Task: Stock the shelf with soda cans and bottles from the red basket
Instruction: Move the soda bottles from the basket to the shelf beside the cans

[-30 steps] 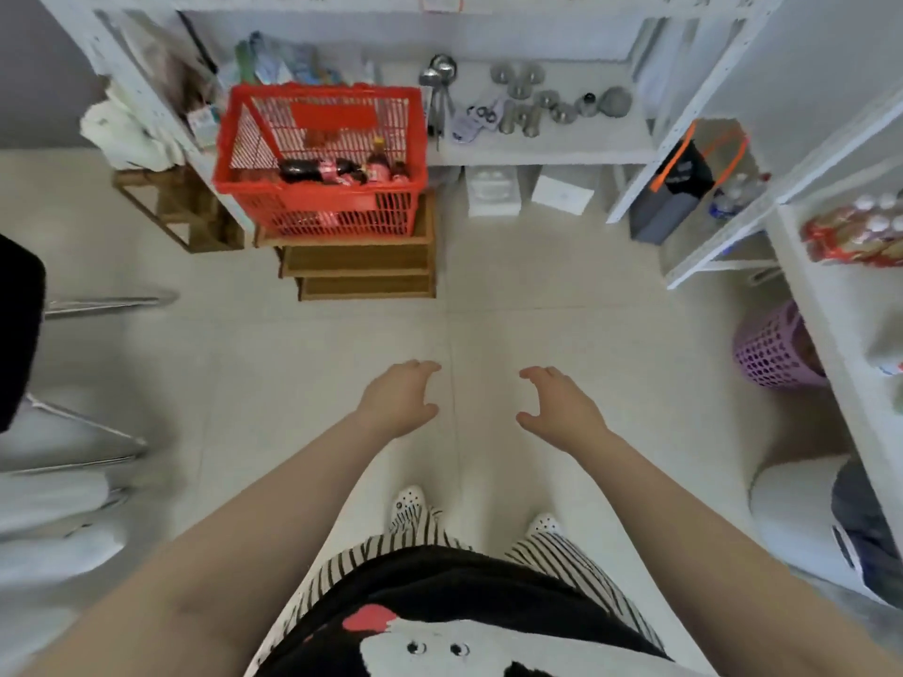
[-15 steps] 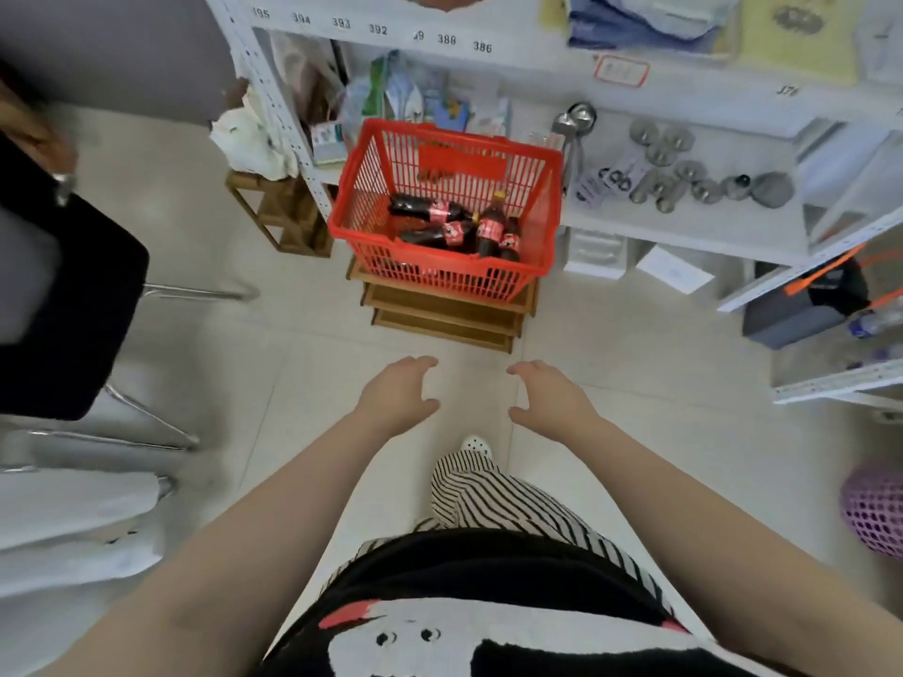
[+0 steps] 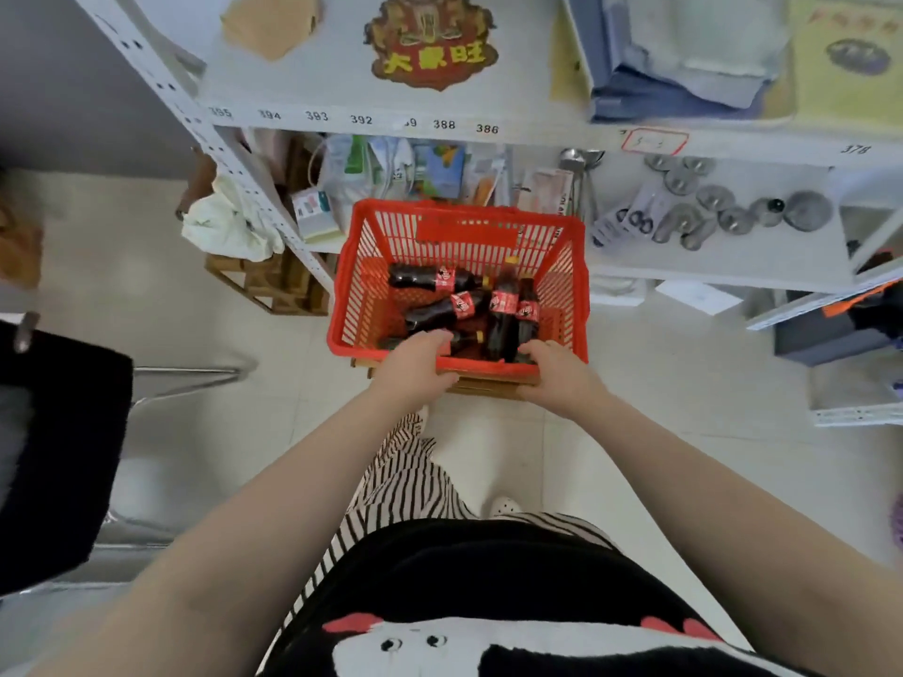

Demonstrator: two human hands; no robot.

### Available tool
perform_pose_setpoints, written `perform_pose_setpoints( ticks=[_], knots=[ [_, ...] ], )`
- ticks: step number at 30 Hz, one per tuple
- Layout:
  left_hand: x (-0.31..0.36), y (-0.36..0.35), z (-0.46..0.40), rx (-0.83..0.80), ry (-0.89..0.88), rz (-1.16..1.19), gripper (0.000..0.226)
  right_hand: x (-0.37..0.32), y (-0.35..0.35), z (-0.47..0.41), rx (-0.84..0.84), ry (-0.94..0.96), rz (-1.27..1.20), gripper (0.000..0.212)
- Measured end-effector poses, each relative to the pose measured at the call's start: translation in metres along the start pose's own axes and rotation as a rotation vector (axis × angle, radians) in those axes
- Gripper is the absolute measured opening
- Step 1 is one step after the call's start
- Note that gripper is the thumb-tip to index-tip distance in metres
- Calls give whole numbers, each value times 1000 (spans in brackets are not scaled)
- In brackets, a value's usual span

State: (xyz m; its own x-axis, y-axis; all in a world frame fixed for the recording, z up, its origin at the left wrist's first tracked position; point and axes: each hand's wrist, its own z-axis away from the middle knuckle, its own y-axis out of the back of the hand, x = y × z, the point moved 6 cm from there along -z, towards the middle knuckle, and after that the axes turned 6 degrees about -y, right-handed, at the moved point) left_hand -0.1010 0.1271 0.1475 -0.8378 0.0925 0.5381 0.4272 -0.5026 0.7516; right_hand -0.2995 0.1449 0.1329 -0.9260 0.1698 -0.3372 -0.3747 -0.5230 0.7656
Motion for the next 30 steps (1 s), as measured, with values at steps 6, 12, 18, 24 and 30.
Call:
perform_pose_setpoints(
  ticks=[6,12,18,24,30],
  knots=[
    [-51,29,-97,-136,-43,4,59,0,7,-68,53,-272,-284,60],
    [-109,14,-189,-224,-37,-50,59,4,-22,-145,77,-437,-423,65],
    [-159,-54,-254,-297,11,-59,59,31,-75,-220,68,-569,-470,66],
    [-201,-117,-294,-308,75,-38,65,65,-120,-275,126,-755,-464,83],
    [-217,-152,-308,-322,53,-87,78,66,-141,-291,287,-907,-381,101]
  ],
)
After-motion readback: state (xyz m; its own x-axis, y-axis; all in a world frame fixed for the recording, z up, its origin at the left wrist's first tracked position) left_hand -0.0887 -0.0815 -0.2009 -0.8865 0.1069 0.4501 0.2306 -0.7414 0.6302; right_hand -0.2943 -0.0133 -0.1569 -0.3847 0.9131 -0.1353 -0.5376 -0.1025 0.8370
